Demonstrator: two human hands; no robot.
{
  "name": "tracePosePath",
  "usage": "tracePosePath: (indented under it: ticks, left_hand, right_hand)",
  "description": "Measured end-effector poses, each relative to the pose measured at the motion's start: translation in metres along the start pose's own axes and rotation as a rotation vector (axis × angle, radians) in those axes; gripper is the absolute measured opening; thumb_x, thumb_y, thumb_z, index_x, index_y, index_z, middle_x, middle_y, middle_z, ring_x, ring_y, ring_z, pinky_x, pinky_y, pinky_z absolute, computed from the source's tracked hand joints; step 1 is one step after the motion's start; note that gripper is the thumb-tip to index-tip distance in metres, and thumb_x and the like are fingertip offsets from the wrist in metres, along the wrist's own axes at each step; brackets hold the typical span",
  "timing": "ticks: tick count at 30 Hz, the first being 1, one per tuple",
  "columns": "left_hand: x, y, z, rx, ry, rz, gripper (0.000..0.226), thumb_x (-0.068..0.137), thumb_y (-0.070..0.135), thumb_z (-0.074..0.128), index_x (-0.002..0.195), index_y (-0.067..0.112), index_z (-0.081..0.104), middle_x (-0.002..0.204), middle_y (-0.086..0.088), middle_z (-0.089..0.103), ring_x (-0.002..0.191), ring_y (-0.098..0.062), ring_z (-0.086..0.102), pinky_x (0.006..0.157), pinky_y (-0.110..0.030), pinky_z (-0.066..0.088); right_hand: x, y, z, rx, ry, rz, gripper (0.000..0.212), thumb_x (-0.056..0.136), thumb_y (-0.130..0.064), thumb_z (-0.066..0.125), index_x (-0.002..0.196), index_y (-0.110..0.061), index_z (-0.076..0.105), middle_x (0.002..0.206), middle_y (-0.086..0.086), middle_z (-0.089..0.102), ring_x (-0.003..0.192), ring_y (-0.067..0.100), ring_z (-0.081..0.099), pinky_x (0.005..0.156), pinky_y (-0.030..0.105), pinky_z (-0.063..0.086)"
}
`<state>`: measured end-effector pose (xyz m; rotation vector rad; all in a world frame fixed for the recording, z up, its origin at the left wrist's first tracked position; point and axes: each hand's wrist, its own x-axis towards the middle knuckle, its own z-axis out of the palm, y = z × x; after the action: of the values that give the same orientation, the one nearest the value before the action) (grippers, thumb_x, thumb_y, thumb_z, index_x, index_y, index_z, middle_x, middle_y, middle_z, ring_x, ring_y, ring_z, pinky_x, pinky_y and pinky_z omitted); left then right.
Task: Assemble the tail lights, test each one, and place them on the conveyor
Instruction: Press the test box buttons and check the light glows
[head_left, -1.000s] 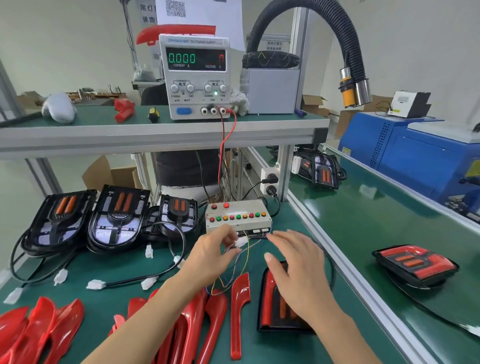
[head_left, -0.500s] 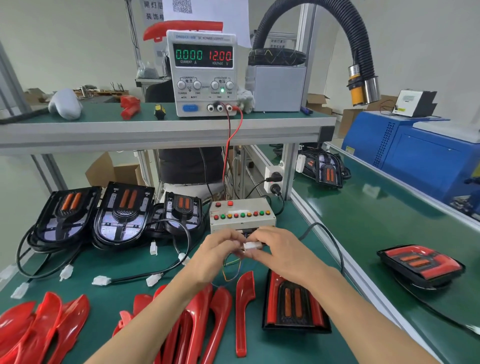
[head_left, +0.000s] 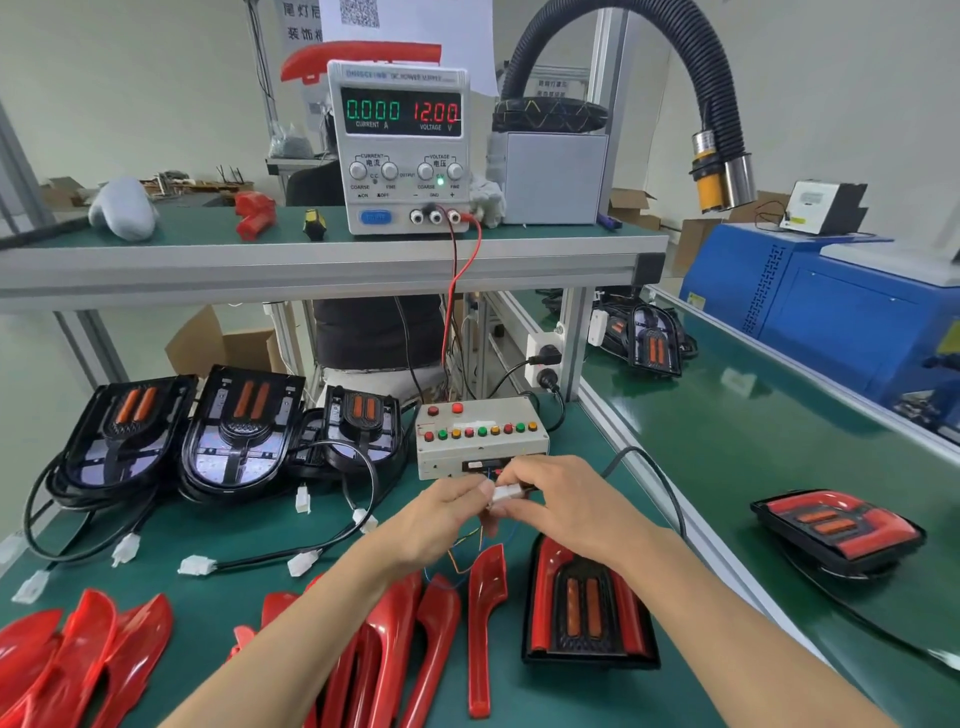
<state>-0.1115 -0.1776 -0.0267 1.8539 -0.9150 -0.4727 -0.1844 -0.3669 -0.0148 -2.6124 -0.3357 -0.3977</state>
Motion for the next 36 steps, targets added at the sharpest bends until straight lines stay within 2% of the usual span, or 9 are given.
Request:
tracePosePath:
  ticks: [5,12,17,20,22,26,29,33,36]
  left_hand:
    - [0.004,-0.001,-0.002,0.117,-0.015,-0.007,0.046,0.109,0.038,0.034,0.083,0.016,0.064,0.094,-0.005,0.071,0.102,-0.034,0.06,0.1,-0.052,0.043]
    - [0.007,0.003,-0.002,0.065,0.033,0.042,0.049,0.1,0.041,0.033,0.074,0.013,0.065,0.092,-0.009,0.071,0.099,-0.034,0.061,0.099,-0.051,0.042]
    - [0.005,-0.011,-0.016,0.096,0.164,0.083,0.043,0.099,0.03,0.034,0.066,0.016,0.058,0.077,-0.005,0.065,0.081,-0.024,0.058,0.086,-0.044,0.045]
    - [0.004,-0.021,-0.027,0.172,0.252,0.048,0.048,0.105,0.035,0.035,0.071,0.014,0.061,0.072,0.0,0.059,0.07,-0.016,0.053,0.076,-0.036,0.044]
    - [0.012,-0.022,-0.024,0.245,0.297,0.053,0.045,0.109,0.03,0.038,0.075,0.014,0.063,0.073,-0.002,0.06,0.07,-0.016,0.053,0.073,-0.033,0.044]
    - [0.028,-0.031,-0.011,0.478,0.328,0.014,0.042,0.108,0.025,0.04,0.071,0.01,0.054,0.074,-0.009,0.062,0.078,-0.031,0.057,0.075,-0.044,0.045]
    - [0.027,-0.041,-0.006,0.588,0.437,-0.054,0.035,0.108,0.025,0.041,0.077,0.013,0.051,0.077,-0.012,0.059,0.085,-0.04,0.059,0.073,-0.045,0.044]
    - [0.019,-0.03,0.001,0.672,0.607,0.049,0.03,0.103,0.017,0.055,0.126,0.0,0.062,0.113,-0.018,0.065,0.107,-0.038,0.057,0.096,-0.046,0.044]
    - [0.006,-0.008,0.016,0.639,0.67,0.214,0.013,0.099,0.016,0.061,0.106,0.006,0.066,0.097,-0.009,0.066,0.091,-0.031,0.059,0.082,-0.043,0.049]
  right_hand:
    - [0.002,0.002,0.004,-0.052,0.027,0.018,0.025,0.093,-0.047,0.068,0.098,-0.022,0.068,0.088,-0.009,0.07,0.079,0.012,0.062,0.074,0.036,0.05]
    - [0.007,0.007,0.002,0.098,0.035,0.055,0.017,0.089,-0.041,0.075,0.091,-0.024,0.073,0.08,-0.008,0.07,0.075,0.009,0.062,0.071,0.031,0.05]
    - [0.0,0.018,-0.015,0.175,0.159,0.182,0.014,0.087,-0.047,0.074,0.091,-0.034,0.074,0.074,-0.012,0.07,0.064,0.005,0.059,0.062,0.017,0.044]
    - [-0.007,0.029,-0.035,0.183,0.201,0.269,0.007,0.091,-0.043,0.072,0.088,-0.037,0.071,0.073,-0.014,0.071,0.067,0.011,0.064,0.072,0.029,0.051]
    - [-0.005,0.025,-0.035,0.179,0.229,0.271,0.008,0.095,-0.042,0.066,0.097,-0.035,0.07,0.08,-0.014,0.072,0.077,0.009,0.066,0.077,0.028,0.051]
    - [-0.021,0.02,-0.029,0.209,0.396,0.333,0.034,0.1,-0.03,0.061,0.134,-0.032,0.058,0.11,-0.017,0.064,0.102,-0.011,0.055,0.087,0.004,0.037]
    - [-0.05,0.022,-0.024,0.321,0.61,0.476,0.028,0.102,-0.021,0.059,0.128,-0.032,0.06,0.107,-0.017,0.066,0.091,0.002,0.061,0.084,0.017,0.046]
    - [-0.091,0.023,-0.015,0.381,0.73,0.615,0.015,0.104,-0.034,0.052,0.103,-0.034,0.067,0.1,-0.012,0.07,0.095,0.002,0.064,0.082,0.02,0.045]
    - [-0.121,0.02,0.0,0.391,0.725,0.741,0.027,0.098,-0.053,0.054,0.096,-0.035,0.073,0.1,-0.01,0.061,0.093,0.01,0.058,0.085,0.035,0.041]
